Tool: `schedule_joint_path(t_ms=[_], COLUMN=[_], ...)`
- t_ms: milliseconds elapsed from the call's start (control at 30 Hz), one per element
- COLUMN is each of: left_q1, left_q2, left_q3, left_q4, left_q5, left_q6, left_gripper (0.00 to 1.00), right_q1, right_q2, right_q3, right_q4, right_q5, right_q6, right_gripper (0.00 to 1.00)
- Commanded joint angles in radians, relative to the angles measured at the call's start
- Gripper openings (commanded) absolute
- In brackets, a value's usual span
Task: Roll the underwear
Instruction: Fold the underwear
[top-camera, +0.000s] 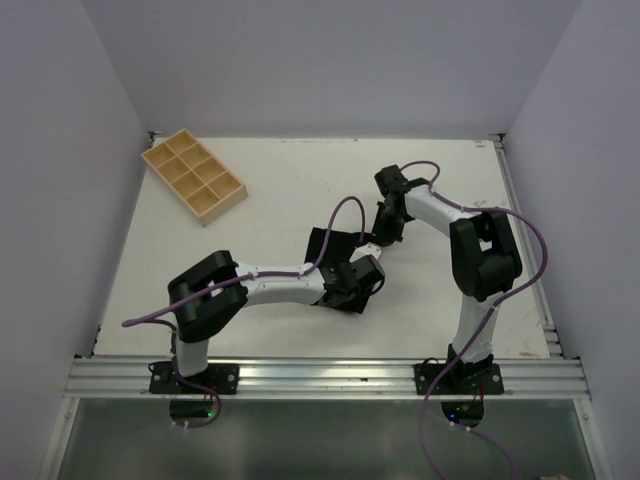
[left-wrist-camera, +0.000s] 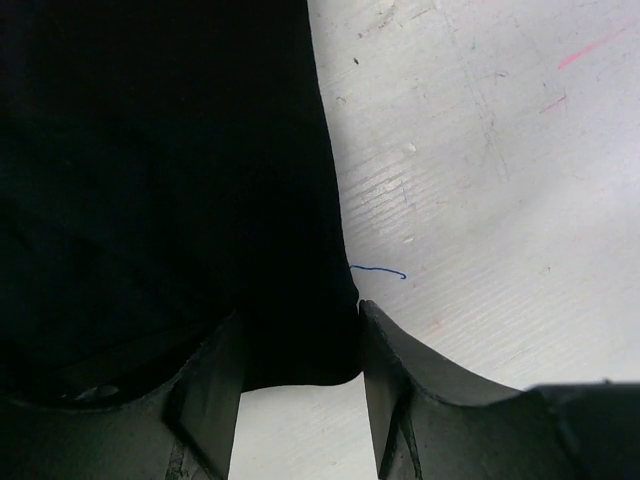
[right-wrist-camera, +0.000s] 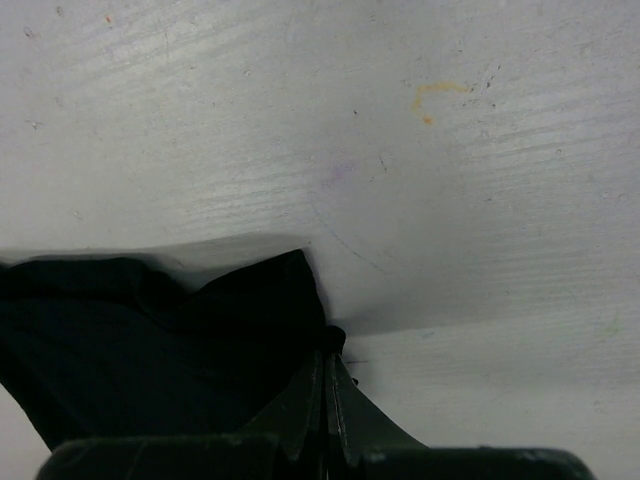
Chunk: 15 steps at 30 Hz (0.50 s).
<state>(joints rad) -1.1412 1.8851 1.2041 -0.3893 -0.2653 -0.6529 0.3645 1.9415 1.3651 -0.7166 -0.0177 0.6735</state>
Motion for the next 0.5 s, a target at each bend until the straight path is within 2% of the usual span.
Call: schedule_joint_path(t_ms=[0,467], left_q1=[-0.003,-0.008], left_q2=[0.020,-0.073], left_q3=[-0.012,-0.146], left_q4=[-0.040,-0.011], left_q5=[-0.020,0.017], left_q6=[-0.056,-0.079], left_gripper=[0.51,0.51], right_q1=[-0.001,-0.013], right_q2=[-0.039,0.083], right_q3=[0.009,0.184], right_q4=[-0.004,-0.049], right_q5=[0.013,0.061], right_q6=[-0.021,-0.187], right_gripper=[0.00,0.00])
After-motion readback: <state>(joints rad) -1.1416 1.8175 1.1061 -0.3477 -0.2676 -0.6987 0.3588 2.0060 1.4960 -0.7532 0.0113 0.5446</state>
